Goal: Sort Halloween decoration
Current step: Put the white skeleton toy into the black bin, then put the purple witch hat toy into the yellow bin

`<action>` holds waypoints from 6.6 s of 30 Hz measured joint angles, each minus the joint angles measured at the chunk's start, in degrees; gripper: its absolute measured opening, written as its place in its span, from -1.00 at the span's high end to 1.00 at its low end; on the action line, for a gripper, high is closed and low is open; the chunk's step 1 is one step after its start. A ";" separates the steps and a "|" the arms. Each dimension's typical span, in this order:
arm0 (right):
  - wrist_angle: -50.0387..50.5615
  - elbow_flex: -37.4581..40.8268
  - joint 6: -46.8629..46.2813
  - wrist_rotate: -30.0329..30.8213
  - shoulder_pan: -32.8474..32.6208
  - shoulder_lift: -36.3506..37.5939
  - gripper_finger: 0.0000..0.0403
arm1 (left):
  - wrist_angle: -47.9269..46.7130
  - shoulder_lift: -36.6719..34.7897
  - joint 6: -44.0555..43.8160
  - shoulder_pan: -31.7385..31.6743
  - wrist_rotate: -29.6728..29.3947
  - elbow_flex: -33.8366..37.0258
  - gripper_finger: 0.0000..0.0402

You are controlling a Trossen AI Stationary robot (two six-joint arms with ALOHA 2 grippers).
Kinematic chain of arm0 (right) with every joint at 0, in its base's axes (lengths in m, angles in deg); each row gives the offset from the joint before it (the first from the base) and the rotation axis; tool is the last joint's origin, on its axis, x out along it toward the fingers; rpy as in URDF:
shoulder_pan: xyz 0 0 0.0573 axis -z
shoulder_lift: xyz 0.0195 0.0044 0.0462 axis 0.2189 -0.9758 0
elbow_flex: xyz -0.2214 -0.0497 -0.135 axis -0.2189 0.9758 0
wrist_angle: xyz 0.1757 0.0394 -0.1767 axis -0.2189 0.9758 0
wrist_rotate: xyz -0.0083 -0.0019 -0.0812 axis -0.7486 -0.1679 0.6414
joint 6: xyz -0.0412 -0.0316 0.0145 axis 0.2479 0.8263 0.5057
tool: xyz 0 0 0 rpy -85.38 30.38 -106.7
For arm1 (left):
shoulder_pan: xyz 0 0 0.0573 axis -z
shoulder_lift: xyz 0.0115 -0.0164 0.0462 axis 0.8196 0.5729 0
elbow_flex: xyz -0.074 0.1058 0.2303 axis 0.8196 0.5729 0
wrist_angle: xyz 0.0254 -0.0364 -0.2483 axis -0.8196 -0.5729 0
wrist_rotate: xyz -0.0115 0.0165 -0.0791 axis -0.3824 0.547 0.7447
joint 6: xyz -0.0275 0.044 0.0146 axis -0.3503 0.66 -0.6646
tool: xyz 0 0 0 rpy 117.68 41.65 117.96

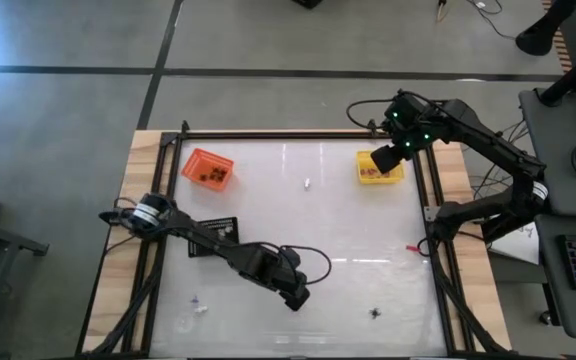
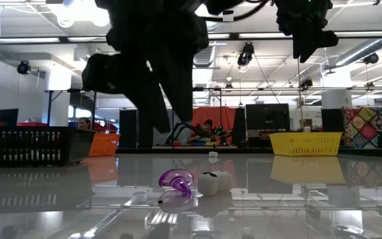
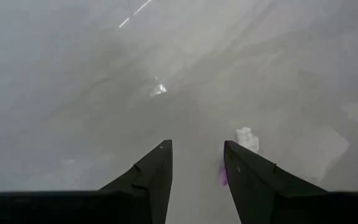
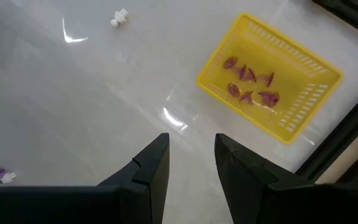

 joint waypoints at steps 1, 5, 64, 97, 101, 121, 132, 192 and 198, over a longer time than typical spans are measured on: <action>0.00 0.00 0.00 0.00 0.00 0.00 0.40 | 0.01 0.36 0.02 0.05 0.18 0.00 0.37; 0.00 0.00 0.02 -0.01 0.00 0.00 0.40 | 0.69 1.56 0.05 0.40 0.29 0.00 0.37; 0.24 0.02 1.29 -0.12 0.00 -0.04 0.40 | -31.61 27.88 21.97 1.26 -0.54 -46.01 0.94; 3.74 0.11 -2.09 -0.05 -0.26 7.09 0.40 | -49.43 3.01 20.54 1.46 -9.11 -28.28 1.00; 3.69 0.11 -3.28 -0.07 -0.26 8.32 0.40 | -47.68 -5.29 16.17 1.97 -8.94 -17.41 1.00; 3.58 0.13 -6.85 -0.06 -0.26 8.87 0.40 | -26.23 -34.57 7.04 1.96 -7.39 22.44 0.95; 3.40 1.10 -8.23 -0.02 -0.26 8.87 0.40 | -25.07 -42.82 2.43 1.85 -7.38 35.75 0.71; -46.10 3.52 -30.04 1.39 -58.35 -30.23 0.40 | -21.15 -51.38 7.98 2.04 -1.83 35.67 0.57; -45.86 -3.34 -29.70 1.36 -59.90 -37.66 0.40 | -21.13 -51.41 7.98 2.04 -1.78 35.67 0.57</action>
